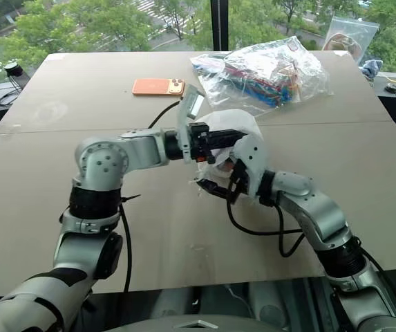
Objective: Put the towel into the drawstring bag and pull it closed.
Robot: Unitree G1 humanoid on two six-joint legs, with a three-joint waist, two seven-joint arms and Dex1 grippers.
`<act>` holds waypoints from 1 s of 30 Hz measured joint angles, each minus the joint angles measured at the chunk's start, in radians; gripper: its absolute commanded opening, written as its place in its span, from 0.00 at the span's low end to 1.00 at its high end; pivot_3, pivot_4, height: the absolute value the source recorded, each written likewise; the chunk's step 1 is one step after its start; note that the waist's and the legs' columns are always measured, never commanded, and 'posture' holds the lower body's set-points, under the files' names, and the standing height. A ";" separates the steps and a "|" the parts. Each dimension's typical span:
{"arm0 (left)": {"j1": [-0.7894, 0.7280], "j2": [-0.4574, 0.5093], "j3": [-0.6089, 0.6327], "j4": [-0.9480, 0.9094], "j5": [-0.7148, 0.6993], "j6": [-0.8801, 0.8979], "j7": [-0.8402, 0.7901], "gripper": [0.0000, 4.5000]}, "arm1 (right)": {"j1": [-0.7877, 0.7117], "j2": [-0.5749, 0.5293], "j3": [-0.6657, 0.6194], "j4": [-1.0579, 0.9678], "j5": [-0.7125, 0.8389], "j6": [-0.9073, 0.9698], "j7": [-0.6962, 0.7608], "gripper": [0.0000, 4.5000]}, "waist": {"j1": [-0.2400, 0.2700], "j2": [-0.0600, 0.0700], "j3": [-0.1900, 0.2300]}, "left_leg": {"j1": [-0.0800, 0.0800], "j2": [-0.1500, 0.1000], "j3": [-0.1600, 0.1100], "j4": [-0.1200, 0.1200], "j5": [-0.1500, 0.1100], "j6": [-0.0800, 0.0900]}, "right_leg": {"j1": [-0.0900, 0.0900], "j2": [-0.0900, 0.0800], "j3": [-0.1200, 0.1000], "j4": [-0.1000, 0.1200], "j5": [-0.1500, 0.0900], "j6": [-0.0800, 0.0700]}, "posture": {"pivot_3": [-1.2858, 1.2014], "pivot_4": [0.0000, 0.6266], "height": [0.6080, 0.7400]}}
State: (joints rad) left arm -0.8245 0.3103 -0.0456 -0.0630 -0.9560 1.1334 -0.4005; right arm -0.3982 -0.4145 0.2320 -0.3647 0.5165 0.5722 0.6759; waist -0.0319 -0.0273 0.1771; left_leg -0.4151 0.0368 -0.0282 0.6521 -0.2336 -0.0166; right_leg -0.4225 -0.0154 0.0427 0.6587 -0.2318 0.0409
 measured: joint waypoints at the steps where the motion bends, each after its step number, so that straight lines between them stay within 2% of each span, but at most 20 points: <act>1: 0.000 -0.001 -0.001 0.015 0.025 -0.007 0.007 0.00 | 0.009 -0.002 -0.023 -0.024 0.019 0.000 0.007 0.99 | -0.002 0.000 0.000 | 0.000 0.000 0.000 0.000 0.000 0.000 | 0.000 0.000 0.000 0.000 0.000 0.000 | 0.52 0.24 1.00; 8: 0.013 0.042 0.041 0.041 0.095 -0.028 -0.004 0.00 | 0.231 -0.193 -0.237 -0.327 0.178 0.158 -0.038 0.99 | 0.003 0.000 0.000 | 0.000 0.000 0.000 0.000 0.000 0.000 | 0.000 0.000 0.000 0.000 0.000 0.000 | 0.52 0.24 1.00; 15: 0.027 0.049 0.050 0.033 0.102 -0.018 -0.023 0.00 | 0.281 -0.203 -0.354 -0.399 0.194 0.283 -0.240 0.99 | -0.001 0.000 0.000 | 0.001 0.000 0.000 0.001 0.000 0.000 | 0.000 0.000 0.000 0.002 0.000 0.001 | 0.52 0.24 1.00; 19: 0.027 0.047 0.058 0.033 0.103 -0.010 -0.025 0.00 | 0.277 -0.204 -0.335 -0.398 0.086 0.318 -0.367 0.99 | 0.000 0.000 0.000 | 0.001 0.000 0.001 0.001 0.000 0.000 | 0.000 0.000 0.001 0.002 0.000 0.000 | 0.52 0.24 1.00; 24: 0.021 0.029 0.061 0.028 0.111 -0.010 -0.019 0.00 | 0.278 -0.207 -0.283 -0.391 0.016 0.323 -0.402 0.99 | 0.000 0.000 0.000 | 0.001 0.000 0.001 0.001 0.000 0.000 | 0.000 0.000 0.001 0.002 0.000 0.000 | 0.52 0.24 1.00; 30: 0.018 0.019 0.053 -0.004 0.134 -0.010 -0.019 0.00 | 0.200 -0.208 -0.238 -0.328 -0.084 0.347 -0.446 0.99 | -0.001 0.000 0.000 | 0.001 0.000 0.000 0.001 0.000 0.000 | 0.000 0.000 0.000 0.002 0.000 0.000 | 0.52 0.24 1.00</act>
State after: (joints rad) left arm -0.8064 0.3292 0.0075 -0.0672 -0.8224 1.1233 -0.4196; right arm -0.1983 -0.6229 -0.0064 -0.6927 0.4322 0.9188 0.2296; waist -0.0325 -0.0272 0.1771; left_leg -0.4142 0.0368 -0.0280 0.6532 -0.2336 -0.0166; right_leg -0.4223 -0.0151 0.0431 0.6610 -0.2319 0.0410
